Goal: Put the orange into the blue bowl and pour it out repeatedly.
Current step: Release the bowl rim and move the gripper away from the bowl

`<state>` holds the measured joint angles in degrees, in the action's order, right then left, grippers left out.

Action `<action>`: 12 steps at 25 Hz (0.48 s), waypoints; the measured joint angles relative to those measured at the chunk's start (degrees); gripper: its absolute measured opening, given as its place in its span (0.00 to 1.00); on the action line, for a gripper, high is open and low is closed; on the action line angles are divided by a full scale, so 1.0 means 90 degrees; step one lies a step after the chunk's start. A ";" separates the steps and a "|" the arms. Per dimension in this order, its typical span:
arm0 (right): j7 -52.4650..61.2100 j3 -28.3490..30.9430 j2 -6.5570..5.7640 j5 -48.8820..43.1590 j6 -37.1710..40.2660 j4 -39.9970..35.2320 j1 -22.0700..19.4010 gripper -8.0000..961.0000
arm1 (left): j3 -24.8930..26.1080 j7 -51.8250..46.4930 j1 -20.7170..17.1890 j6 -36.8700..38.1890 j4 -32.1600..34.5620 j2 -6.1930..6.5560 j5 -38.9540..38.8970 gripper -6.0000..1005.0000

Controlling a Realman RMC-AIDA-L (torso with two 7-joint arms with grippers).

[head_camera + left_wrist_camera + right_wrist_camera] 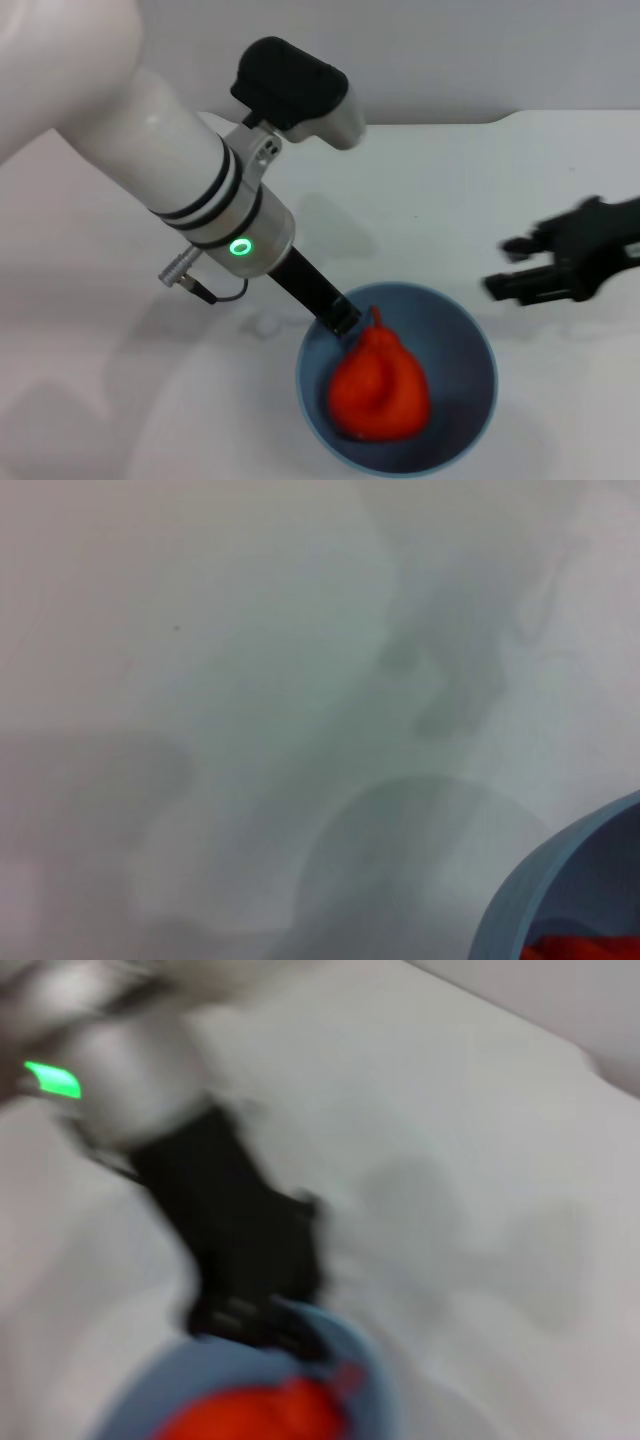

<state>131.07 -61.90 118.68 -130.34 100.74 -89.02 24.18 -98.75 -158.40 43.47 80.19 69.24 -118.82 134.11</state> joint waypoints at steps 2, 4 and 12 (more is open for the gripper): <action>0.0029 0.0148 0.0003 -0.0158 0.0001 0.0022 -0.0051 0.54 | -0.0049 0.0001 0.0013 -0.0032 -0.0010 -0.0003 0.0002 0.01; 0.0029 0.0371 0.0012 -0.0192 -0.0018 0.0105 -0.0133 0.54 | -0.0212 0.0002 0.0044 -0.0185 -0.0040 -0.0011 0.0023 0.01; -0.0088 0.0910 0.0016 -0.0164 -0.0142 0.0527 -0.0262 0.54 | -0.0554 0.0002 0.0157 -0.0823 -0.0366 -0.0022 0.0047 0.01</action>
<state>130.28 -53.71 118.83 -131.82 99.47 -84.27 21.82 -103.73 -158.38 44.89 72.79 65.94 -119.01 134.54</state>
